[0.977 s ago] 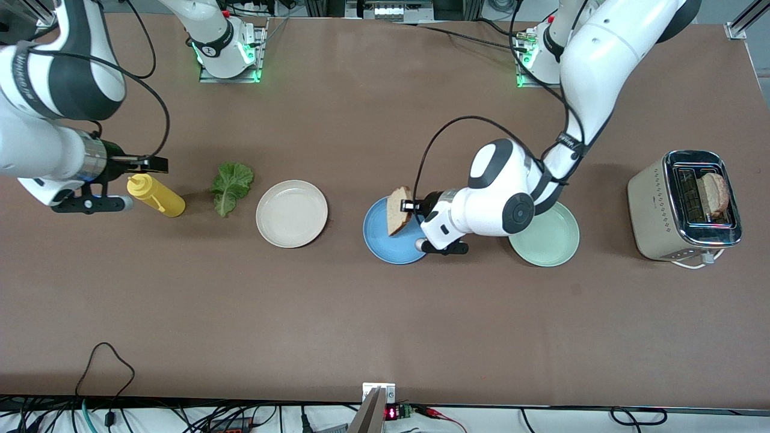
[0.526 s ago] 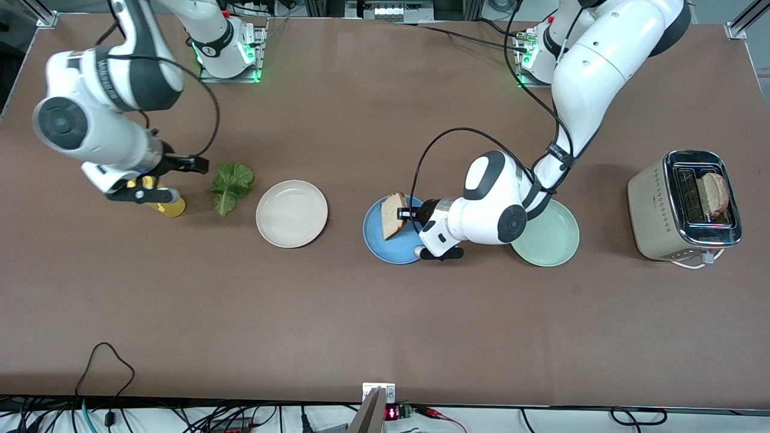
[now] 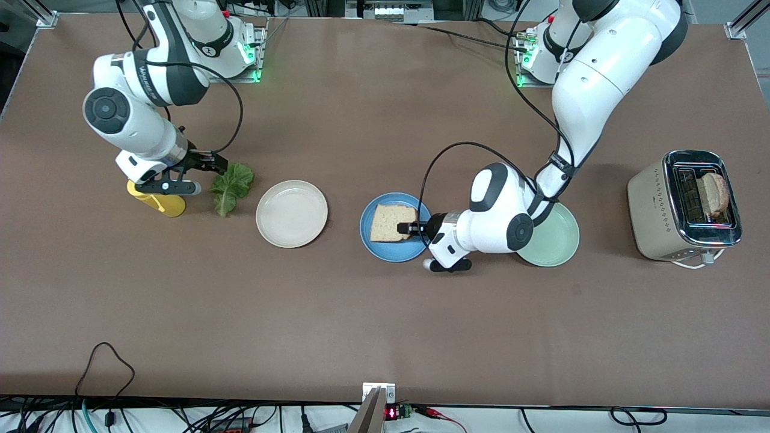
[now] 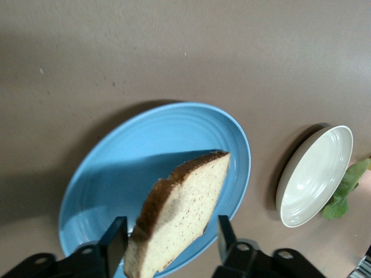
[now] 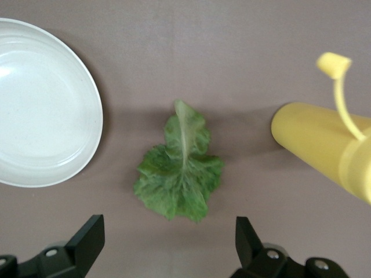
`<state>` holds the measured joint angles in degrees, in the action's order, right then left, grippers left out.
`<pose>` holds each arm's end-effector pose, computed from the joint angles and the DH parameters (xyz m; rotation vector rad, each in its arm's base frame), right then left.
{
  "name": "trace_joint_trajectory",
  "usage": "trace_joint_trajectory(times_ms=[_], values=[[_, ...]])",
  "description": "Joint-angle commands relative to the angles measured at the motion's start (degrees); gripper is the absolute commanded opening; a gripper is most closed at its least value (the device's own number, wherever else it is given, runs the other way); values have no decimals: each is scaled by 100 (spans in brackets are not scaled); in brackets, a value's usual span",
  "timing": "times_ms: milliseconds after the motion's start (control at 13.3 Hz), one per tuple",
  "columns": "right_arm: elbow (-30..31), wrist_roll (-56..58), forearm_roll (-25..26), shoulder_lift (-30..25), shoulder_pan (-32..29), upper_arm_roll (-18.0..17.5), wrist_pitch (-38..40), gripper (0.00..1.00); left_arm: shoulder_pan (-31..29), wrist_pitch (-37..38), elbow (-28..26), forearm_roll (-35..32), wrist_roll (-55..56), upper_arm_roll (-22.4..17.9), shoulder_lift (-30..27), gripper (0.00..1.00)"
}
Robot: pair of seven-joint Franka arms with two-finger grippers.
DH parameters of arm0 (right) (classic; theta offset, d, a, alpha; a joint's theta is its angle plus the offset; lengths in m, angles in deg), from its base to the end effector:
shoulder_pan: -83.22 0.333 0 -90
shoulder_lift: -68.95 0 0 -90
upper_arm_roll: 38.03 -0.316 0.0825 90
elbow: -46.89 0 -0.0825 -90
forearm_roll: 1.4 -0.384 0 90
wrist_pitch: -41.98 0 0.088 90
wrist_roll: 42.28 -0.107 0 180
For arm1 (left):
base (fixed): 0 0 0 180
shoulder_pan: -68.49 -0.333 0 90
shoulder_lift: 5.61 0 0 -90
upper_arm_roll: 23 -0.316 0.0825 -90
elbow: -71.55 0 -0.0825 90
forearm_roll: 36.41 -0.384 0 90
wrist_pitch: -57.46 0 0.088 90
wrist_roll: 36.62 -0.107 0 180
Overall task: Make sandwich in blue plate with both arms
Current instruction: 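Release the bread with the left gripper while the right gripper grasps the lettuce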
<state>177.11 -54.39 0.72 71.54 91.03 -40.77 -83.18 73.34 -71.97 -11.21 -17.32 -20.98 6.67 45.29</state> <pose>0.4991 0.0916 0.3268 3.0832 -0.0059 -0.1939 0.6336 -0.3550 0.2142 2.5253 0.0777 -0.3492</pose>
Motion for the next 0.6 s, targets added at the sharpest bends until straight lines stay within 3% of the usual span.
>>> trace_joint_trajectory(times_ms=[0,225,526], values=[[257,-45,26,284,54,20,-718,100,-246,32,84,-125,-307,-41,-18,100],[319,-10,43,837,10,28,-1492,100,-405,76,40,-290,-342,-119,-324,100],[302,69,61,1287,-34,72,-1986,100,-694,794,49,-1800,-342,-164,-983,100]])
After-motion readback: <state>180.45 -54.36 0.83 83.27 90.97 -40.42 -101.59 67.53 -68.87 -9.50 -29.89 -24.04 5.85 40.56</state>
